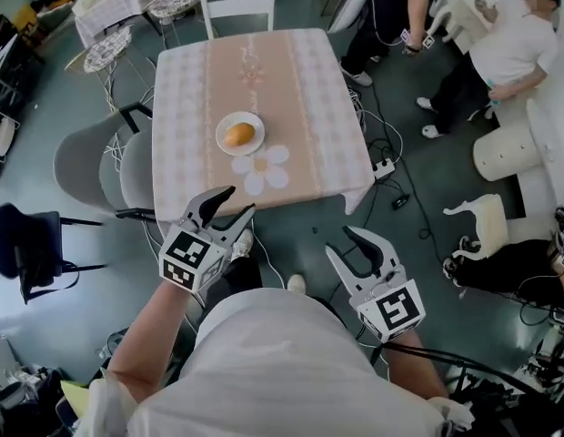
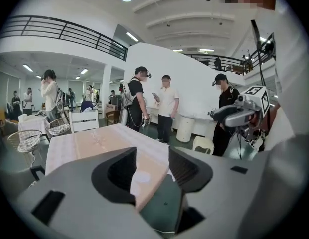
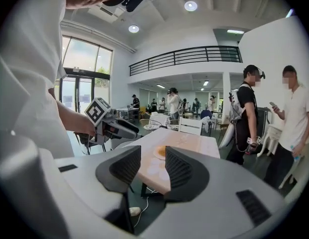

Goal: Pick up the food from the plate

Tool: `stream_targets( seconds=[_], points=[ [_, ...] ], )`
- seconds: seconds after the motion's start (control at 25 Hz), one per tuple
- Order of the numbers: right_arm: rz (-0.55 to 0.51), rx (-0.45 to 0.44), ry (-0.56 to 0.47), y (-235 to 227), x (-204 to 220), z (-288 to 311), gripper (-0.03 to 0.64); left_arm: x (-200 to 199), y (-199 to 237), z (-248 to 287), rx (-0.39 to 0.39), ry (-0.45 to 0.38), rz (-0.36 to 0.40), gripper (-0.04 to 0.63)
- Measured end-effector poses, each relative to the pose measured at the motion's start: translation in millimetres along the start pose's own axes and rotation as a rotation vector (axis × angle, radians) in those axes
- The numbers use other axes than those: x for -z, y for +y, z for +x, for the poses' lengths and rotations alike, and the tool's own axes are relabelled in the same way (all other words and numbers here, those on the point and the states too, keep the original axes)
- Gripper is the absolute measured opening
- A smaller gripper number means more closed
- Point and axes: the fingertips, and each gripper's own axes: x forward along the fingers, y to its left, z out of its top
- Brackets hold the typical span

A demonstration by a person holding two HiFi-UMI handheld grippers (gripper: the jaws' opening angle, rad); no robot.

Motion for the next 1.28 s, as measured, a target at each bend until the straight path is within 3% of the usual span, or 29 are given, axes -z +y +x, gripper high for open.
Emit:
stream_targets(
  seconds=[0.24,0.52,0.84,1.28],
  points=[
    [0.074,0.164,0.007,-21.7,-24.3,44.8,0.152,25.2,93.1,62.9,0.074,0.134,0.073,0.224],
    [0.162,0.352,0.070,-29.4,-21.3,62.5,0.152,76.8,175.1,138.1,0.073,0.299,0.164,0.282],
    [0.236,0.529,0.145,-10.5,-6.5,37.6,0.152,127.6,180.7,193.8,0.112,0.415,0.291,0.341],
    [0.258,0.585,0.184,-32.6,-10.3,42.3,0.152,141.8,206.1,223.1,0.085,0.472,0.341,0.328]
  ],
)
